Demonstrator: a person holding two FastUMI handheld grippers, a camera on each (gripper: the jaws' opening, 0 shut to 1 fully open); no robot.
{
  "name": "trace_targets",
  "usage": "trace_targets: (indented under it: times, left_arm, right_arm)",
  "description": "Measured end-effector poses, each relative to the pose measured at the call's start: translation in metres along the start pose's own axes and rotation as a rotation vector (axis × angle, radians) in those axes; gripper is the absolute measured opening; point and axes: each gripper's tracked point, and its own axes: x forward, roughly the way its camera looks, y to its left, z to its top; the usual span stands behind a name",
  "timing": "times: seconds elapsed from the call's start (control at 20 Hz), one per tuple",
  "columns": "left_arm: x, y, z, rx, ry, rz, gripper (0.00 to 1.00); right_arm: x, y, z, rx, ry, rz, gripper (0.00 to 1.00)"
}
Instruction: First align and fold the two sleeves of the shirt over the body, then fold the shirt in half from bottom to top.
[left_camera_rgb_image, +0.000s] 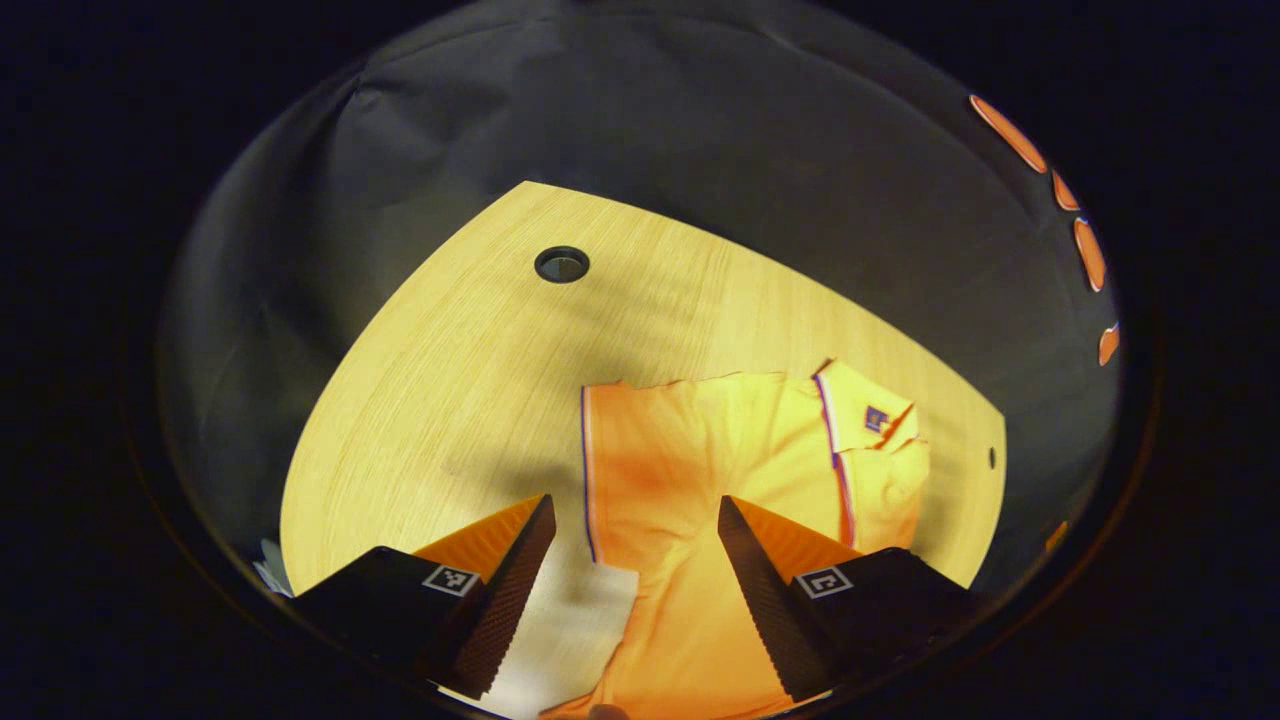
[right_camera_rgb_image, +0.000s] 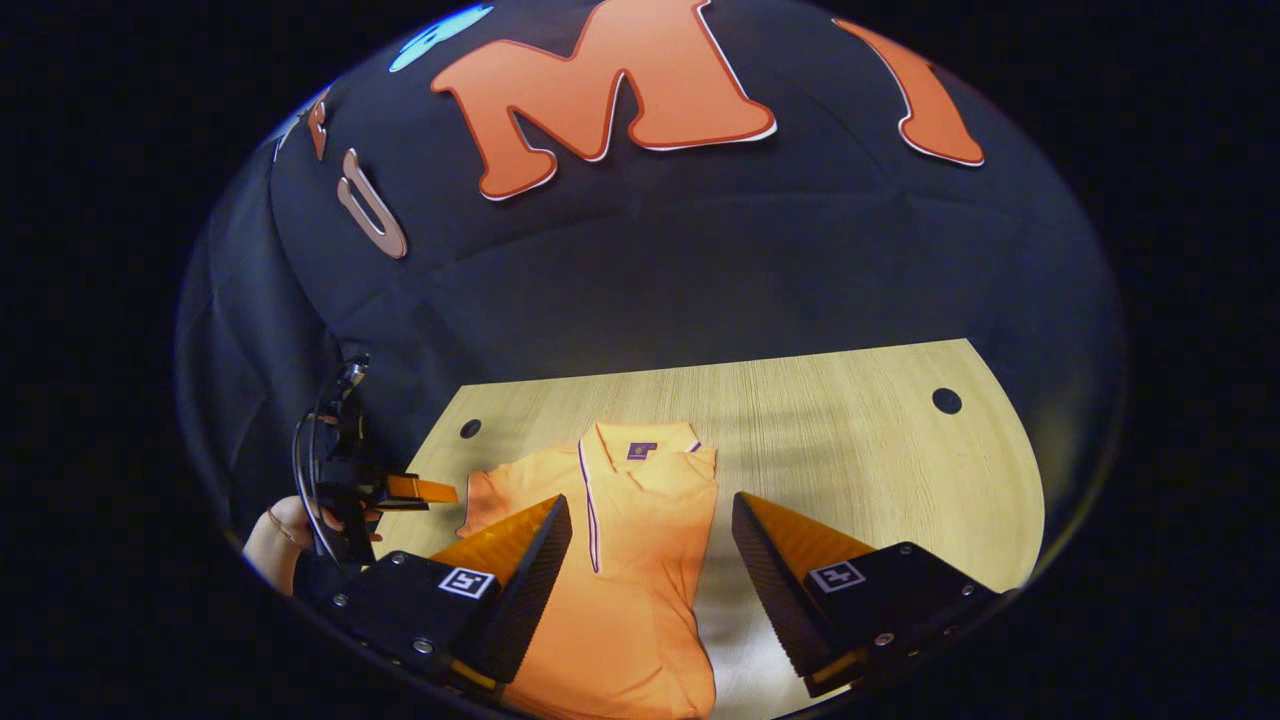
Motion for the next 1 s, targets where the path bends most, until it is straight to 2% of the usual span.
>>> trace_targets:
  times: [0.2, 0.5, 0.75, 0.8, 0.85, 0.9, 1.0]
  left_arm:
    - [0.029, 0.009, -0.006, -0.018, 0.092, 0.053, 0.98]
    - [0.051, 0.024, -0.008, 0.108, 0.150, 0.165, 0.99]
    - [0.062, 0.020, -0.014, 0.100, 0.184, 0.175, 0.96]
    - [0.065, 0.019, -0.017, 0.087, 0.193, 0.168, 0.84]
    - [0.064, 0.015, -0.014, 0.067, 0.174, 0.148, 0.78]
    - [0.066, 0.016, -0.014, 0.058, 0.177, 0.149, 0.67]
    - [0.065, 0.017, -0.016, 0.063, 0.181, 0.149, 0.66]
  right_arm:
    - [-0.009, -0.022, -0.010, 0.016, 0.010, -0.002, 0.98]
    - [-0.012, -0.049, -0.032, 0.089, 0.065, -0.004, 0.98]
    - [-0.015, -0.064, -0.036, 0.111, 0.071, -0.007, 0.98]
    - [-0.017, -0.067, -0.036, 0.119, 0.071, -0.007, 0.98]
    - [-0.017, -0.070, -0.036, 0.127, 0.069, -0.008, 0.98]
    - [-0.019, -0.073, -0.036, 0.134, 0.069, -0.008, 0.98]
    - [-0.020, -0.075, -0.037, 0.151, 0.065, -0.006, 0.98]
